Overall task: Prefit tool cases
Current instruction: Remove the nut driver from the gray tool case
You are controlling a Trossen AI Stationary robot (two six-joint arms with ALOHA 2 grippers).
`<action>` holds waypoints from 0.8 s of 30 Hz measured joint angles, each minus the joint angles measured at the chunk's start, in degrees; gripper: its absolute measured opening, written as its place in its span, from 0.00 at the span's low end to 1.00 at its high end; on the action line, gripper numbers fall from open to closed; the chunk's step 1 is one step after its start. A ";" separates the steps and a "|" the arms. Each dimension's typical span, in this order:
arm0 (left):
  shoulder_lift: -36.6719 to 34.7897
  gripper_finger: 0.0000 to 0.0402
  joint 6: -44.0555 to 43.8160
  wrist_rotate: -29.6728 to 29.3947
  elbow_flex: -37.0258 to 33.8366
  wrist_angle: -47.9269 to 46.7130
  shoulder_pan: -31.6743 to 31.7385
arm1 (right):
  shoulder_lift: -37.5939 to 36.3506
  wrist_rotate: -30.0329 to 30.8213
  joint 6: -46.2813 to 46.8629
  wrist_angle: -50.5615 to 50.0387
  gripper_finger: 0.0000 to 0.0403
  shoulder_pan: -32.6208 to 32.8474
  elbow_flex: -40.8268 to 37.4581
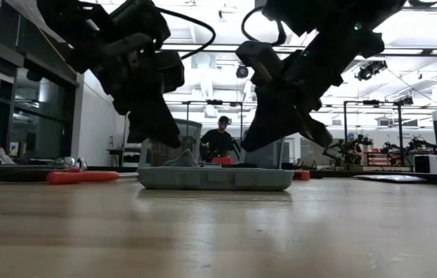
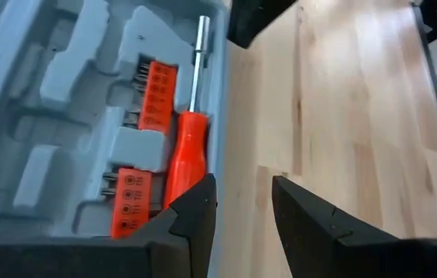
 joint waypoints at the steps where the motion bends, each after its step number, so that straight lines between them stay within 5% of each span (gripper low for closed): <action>1: 0.00 0.30 -0.01 -0.55 0.00 -0.01 0.00 | 0.00 -0.02 0.11 -0.36 0.00 -0.05 0.00; 12: 0.00 0.30 0.49 -1.17 0.00 0.00 0.04 | 0.17 -0.47 2.92 -9.48 0.00 -1.09 0.00; 24: 0.02 0.30 2.42 -1.32 0.00 -0.29 0.02 | 5.91 -2.50 6.77 -7.21 0.00 -1.09 0.37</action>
